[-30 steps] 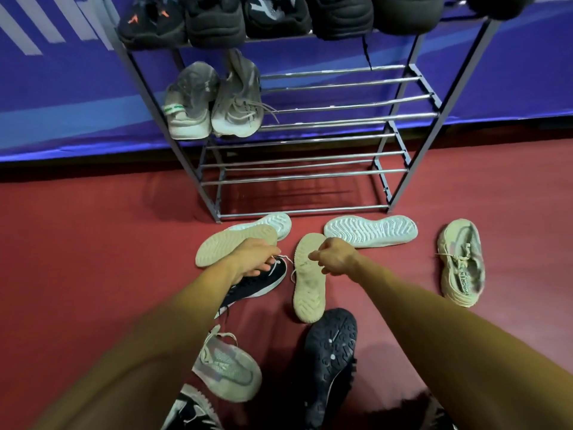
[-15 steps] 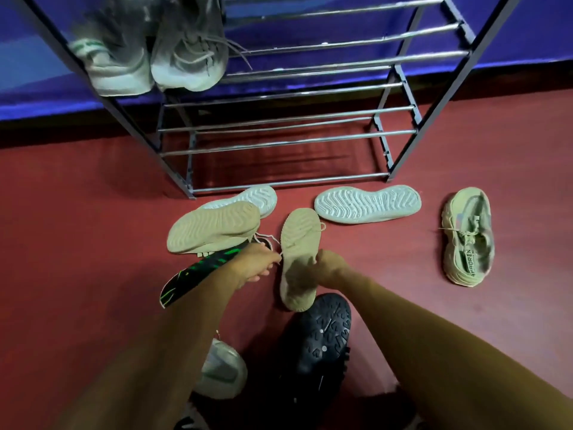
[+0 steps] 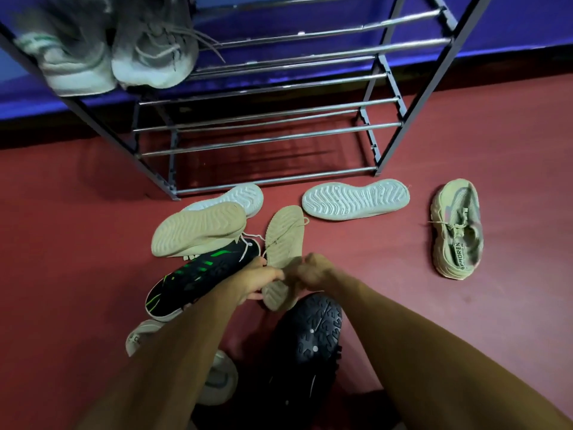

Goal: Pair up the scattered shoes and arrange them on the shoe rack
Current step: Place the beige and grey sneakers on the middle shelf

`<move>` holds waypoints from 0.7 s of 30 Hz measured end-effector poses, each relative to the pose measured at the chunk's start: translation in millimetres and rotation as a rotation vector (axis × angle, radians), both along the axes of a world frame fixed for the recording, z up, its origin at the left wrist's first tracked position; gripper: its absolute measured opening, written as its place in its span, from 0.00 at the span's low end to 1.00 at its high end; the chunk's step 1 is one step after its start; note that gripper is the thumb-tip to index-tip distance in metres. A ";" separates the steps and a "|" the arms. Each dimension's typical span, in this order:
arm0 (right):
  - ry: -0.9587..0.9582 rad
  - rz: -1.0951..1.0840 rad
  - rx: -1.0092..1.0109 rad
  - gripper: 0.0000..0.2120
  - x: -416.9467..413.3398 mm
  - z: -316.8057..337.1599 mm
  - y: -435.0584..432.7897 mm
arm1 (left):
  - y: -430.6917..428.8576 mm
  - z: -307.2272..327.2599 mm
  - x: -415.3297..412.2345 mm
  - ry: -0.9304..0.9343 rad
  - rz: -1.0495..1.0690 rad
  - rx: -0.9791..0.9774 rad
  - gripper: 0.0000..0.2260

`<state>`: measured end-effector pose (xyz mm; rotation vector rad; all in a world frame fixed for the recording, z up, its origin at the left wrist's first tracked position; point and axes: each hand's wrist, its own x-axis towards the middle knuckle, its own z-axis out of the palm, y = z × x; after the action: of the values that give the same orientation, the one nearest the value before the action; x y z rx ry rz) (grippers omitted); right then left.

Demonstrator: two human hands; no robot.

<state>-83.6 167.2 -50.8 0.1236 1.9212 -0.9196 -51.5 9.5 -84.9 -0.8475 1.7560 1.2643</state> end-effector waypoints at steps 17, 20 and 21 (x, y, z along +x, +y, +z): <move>0.073 -0.416 -0.411 0.19 7.9 56.4 5.3 | -4.7 87.2 20.9 0.153 0.287 0.339 0.14; 0.103 -0.430 -0.543 0.17 9.8 75.8 1.3 | -5.2 106.9 20.9 0.201 0.370 0.410 0.19; 0.114 -0.420 -0.564 0.16 10.9 81.9 0.1 | -4.4 113.1 21.7 0.220 0.381 0.409 0.19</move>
<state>-72.7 167.2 31.1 0.1434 1.6907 -1.7493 -29.8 5.1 28.2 -0.8465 1.4543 1.9524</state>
